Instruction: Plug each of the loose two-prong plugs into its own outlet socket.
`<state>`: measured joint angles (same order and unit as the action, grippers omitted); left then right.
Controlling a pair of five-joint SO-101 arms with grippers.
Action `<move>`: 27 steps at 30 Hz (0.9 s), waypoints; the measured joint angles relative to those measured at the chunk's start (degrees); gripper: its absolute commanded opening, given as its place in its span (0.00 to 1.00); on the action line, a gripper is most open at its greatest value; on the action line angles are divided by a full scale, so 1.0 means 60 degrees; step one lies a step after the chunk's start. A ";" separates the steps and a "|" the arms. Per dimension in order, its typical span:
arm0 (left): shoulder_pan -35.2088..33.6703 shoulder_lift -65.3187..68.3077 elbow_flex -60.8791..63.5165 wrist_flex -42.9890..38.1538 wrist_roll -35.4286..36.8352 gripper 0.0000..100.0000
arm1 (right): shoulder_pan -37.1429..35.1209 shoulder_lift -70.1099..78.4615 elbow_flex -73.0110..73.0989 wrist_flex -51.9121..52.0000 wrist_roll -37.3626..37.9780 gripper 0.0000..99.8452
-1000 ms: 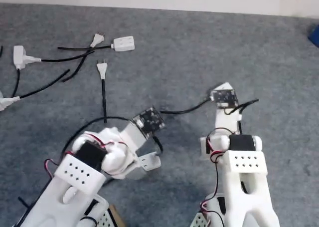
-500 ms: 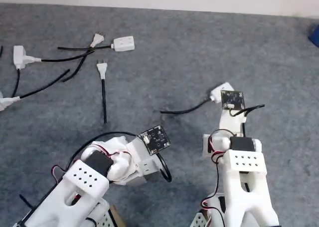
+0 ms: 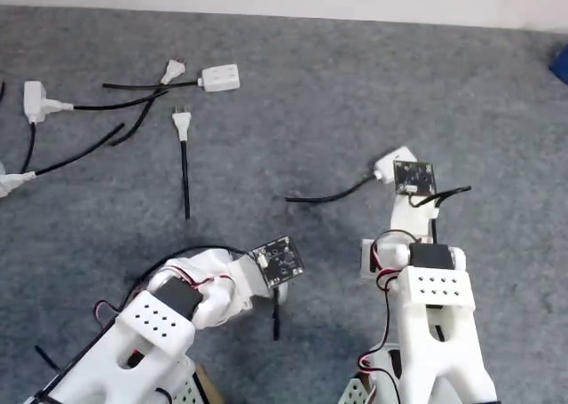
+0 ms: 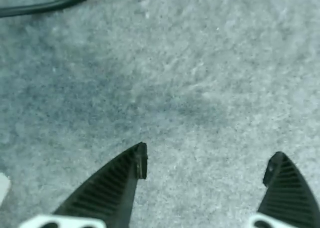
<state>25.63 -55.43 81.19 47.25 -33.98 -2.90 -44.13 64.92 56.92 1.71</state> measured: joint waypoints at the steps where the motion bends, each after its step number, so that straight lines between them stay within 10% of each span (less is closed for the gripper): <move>1: 0.0000 0.0000 0.0000 0.0000 -0.0088 0.07 | 0.0000 0.0000 0.0000 0.0000 0.0000 0.36; 13: -0.1421 0.0000 0.0000 0.0000 -0.1333 0.00 | 0.0000 0.0000 0.0059 -0.0015 0.0000 0.36; 27: -0.8190 0.0000 -0.1451 -0.1099 -0.3897 0.00 | 0.0000 0.0015 0.0190 -0.0059 0.0000 0.36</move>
<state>-23.52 -55.43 72.48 40.66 -57.36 -2.90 -44.04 66.07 56.57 1.71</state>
